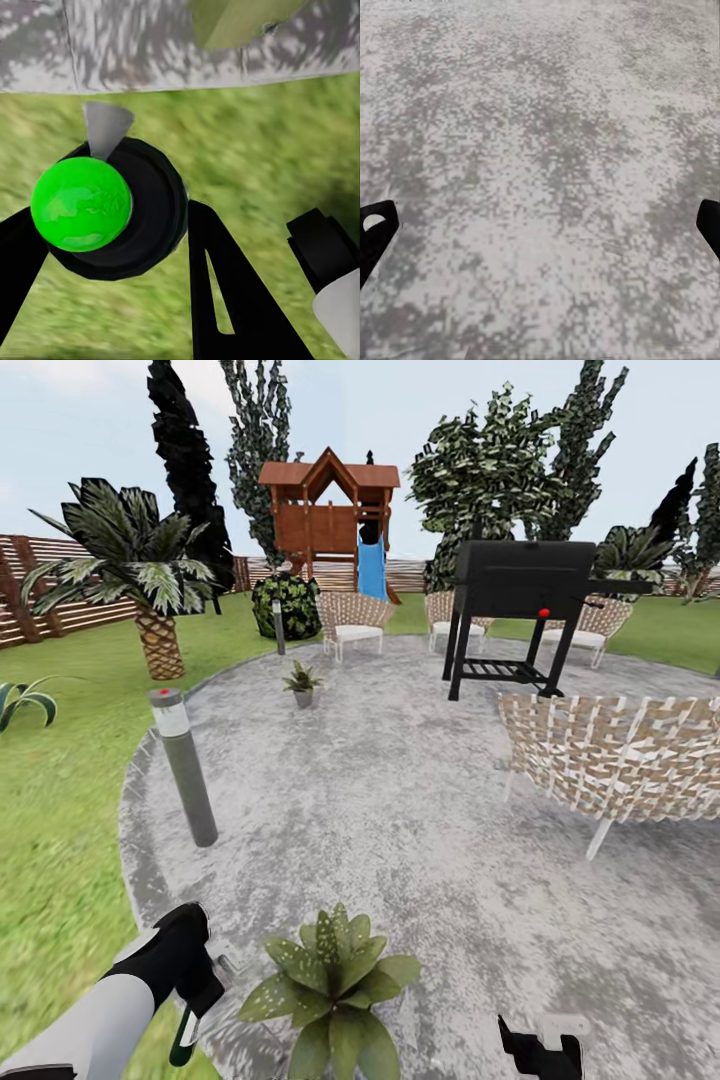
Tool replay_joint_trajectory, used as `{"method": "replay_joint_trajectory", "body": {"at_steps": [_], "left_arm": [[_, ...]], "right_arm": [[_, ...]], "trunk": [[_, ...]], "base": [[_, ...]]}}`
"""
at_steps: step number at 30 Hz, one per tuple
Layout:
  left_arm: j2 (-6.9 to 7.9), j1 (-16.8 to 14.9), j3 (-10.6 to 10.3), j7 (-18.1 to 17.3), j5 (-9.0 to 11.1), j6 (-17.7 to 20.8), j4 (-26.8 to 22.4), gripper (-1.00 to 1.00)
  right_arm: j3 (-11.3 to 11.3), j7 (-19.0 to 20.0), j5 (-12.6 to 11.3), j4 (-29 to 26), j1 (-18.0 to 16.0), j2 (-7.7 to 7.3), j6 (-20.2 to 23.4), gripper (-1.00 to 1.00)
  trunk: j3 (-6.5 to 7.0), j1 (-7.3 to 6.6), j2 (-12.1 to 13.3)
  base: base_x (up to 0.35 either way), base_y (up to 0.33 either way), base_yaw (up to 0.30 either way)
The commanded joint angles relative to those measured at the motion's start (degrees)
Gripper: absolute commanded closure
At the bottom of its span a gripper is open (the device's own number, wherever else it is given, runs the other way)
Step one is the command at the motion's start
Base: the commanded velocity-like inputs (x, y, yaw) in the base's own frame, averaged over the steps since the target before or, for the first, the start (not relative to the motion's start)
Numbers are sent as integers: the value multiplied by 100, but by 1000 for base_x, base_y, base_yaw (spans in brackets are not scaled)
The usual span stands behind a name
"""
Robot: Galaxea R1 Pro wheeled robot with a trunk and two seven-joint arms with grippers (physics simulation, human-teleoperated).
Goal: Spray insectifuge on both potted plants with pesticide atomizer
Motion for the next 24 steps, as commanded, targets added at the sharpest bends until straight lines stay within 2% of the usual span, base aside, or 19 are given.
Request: {"method": "replay_joint_trajectory", "body": {"at_steps": [1,7,12,24], "left_arm": [[-6,-2,26,-40,-35,30,-8,100],[-7,-2,26,-40,-32,22,-17,100],[-7,-2,26,-39,-32,22,-17,100],[-7,-2,24,-32,-32,22,-26,100]], "right_arm": [[35,26,-59,0,-2,-2,-14,-100],[35,25,-66,0,-2,-2,-14,-100],[35,24,-66,0,-2,-2,-14,-100],[35,25,-60,0,-2,-2,-14,-100]], "trunk": [[-6,-1,-2],[-6,-1,-2],[-6,-1,-2],[-6,-1,-2]], "base": [[0,0,278],[0,-128,218],[-116,-250,12],[-229,-204,0]]}}
